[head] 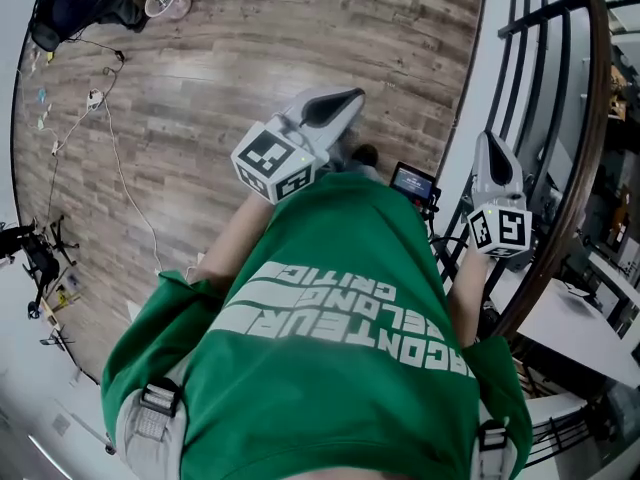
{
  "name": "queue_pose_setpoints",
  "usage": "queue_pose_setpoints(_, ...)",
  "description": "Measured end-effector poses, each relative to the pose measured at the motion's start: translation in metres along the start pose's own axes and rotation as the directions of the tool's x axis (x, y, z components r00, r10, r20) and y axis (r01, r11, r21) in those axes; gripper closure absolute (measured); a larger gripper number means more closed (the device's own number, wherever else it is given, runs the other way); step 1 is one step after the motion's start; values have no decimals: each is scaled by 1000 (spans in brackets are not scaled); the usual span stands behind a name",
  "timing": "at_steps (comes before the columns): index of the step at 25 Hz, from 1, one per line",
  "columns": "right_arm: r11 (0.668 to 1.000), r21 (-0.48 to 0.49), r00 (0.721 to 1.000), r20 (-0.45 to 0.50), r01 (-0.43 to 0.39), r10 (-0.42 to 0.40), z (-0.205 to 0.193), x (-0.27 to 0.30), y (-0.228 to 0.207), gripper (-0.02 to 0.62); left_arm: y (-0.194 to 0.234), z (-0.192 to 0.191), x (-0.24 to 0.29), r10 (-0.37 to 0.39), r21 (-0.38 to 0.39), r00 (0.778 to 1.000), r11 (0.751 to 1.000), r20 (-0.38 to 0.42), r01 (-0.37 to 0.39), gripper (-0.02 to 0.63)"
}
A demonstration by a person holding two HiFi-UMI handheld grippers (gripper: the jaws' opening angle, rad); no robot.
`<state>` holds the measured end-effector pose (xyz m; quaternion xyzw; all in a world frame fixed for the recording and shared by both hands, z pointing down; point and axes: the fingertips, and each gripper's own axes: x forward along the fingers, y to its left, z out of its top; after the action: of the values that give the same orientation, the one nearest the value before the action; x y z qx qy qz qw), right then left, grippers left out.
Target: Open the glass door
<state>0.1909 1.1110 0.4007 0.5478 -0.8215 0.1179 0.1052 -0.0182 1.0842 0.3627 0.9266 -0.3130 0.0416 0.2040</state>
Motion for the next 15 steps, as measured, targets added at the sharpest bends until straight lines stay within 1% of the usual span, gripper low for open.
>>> queue_pose_setpoints(5, 1000, 4, 1000, -15, 9, -9, 5, 25, -15, 603, 24, 5, 28, -13, -29, 1000, 999, 4, 13, 591)
queue_pose_setpoints(7, 999, 34, 1000, -7, 20, -20, 13, 39, -27, 603, 39, 13, 44, -24, -34, 1000, 999, 11, 25, 591)
queue_pose_setpoints(10, 998, 65, 1000, 10, 26, -27, 32, 67, -45, 603, 70, 33, 70, -32, -46, 999, 998, 30, 33, 591)
queue_pose_setpoints(15, 999, 18, 999, 12, 43, -43, 68, 120, -70, 603, 121, 73, 112, -52, -42, 997, 998, 48, 54, 591)
